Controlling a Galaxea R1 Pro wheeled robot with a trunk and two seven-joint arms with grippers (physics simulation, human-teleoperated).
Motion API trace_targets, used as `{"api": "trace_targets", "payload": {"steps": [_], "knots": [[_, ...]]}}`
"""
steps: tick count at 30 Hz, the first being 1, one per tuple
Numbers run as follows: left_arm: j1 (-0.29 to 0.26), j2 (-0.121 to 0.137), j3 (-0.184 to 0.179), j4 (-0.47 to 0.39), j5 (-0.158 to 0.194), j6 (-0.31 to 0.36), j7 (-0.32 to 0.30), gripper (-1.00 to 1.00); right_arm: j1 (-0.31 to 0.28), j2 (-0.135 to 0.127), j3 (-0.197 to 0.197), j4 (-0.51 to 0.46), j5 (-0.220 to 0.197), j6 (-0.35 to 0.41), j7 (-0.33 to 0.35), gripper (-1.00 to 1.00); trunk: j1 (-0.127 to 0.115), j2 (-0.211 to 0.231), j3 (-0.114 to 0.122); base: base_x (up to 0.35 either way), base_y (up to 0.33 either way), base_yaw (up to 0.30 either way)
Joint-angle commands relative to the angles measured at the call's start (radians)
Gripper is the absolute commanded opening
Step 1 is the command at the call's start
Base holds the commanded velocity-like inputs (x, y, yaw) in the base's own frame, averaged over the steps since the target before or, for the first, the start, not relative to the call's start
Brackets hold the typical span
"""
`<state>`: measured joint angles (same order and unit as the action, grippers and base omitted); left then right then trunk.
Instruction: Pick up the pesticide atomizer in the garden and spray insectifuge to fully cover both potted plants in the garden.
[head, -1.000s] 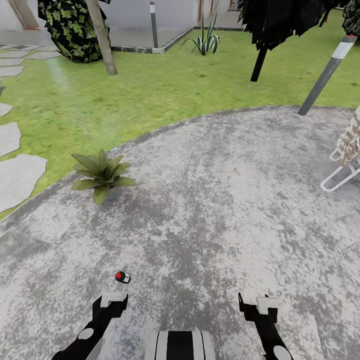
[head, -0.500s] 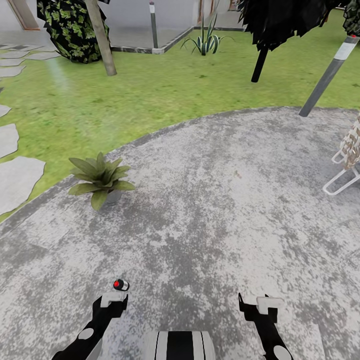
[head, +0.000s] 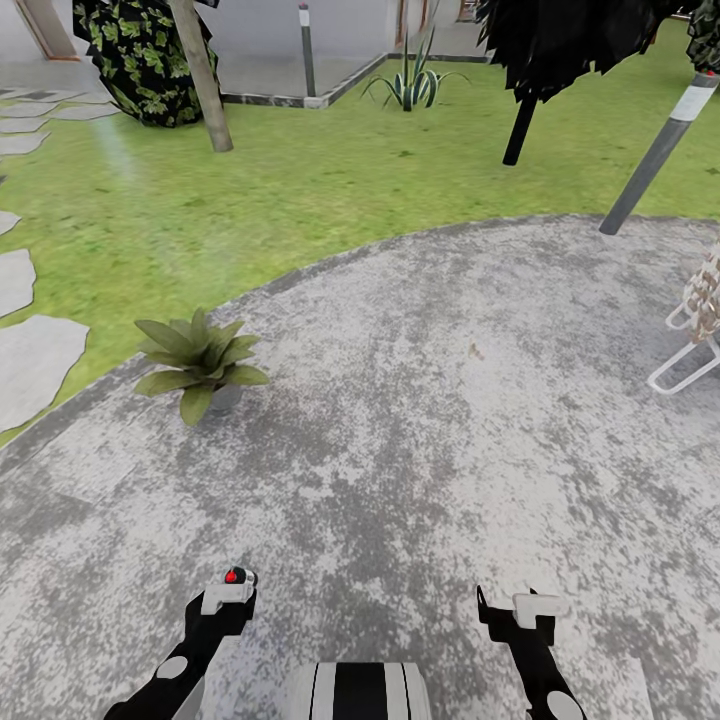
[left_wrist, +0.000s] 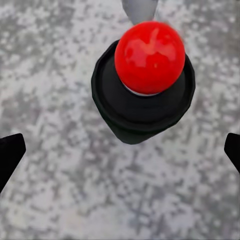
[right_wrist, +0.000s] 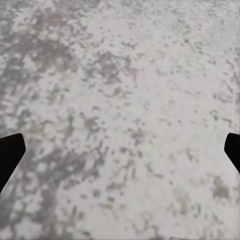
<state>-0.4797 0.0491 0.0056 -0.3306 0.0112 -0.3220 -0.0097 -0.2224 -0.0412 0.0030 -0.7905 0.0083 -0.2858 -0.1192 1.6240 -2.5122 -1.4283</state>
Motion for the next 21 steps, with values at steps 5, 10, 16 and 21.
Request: {"api": "trace_targets", "payload": {"steps": [5,10,16,21], "knots": [[0.0,0.0,-0.001,0.001,0.001,-0.003,-0.001,1.0,0.0,0.0,0.001,0.001,0.001,-0.003,-0.004,1.0,0.0,0.0,-0.001,0.008,0.0,0.0],[0.0,0.0,-0.001,0.001,0.0,-0.003,-0.001,1.0,0.0,0.0,0.001,0.001,0.001,-0.003,-0.004,1.0,0.0,0.0,-0.001,0.108,0.0,0.0],[0.0,0.0,-0.001,0.001,0.001,-0.003,-0.001,1.0,0.0,0.0,0.0,0.001,0.001,-0.003,-0.004,1.0,0.0,0.0,-0.001,0.014,0.0,0.0],[0.0,-0.001,-0.001,0.002,-0.001,-0.003,-0.001,1.0,0.0,0.0,0.0,0.001,0.001,-0.003,-0.004,1.0,0.0,0.0,-0.001,0.001,0.0,0.0]]}}
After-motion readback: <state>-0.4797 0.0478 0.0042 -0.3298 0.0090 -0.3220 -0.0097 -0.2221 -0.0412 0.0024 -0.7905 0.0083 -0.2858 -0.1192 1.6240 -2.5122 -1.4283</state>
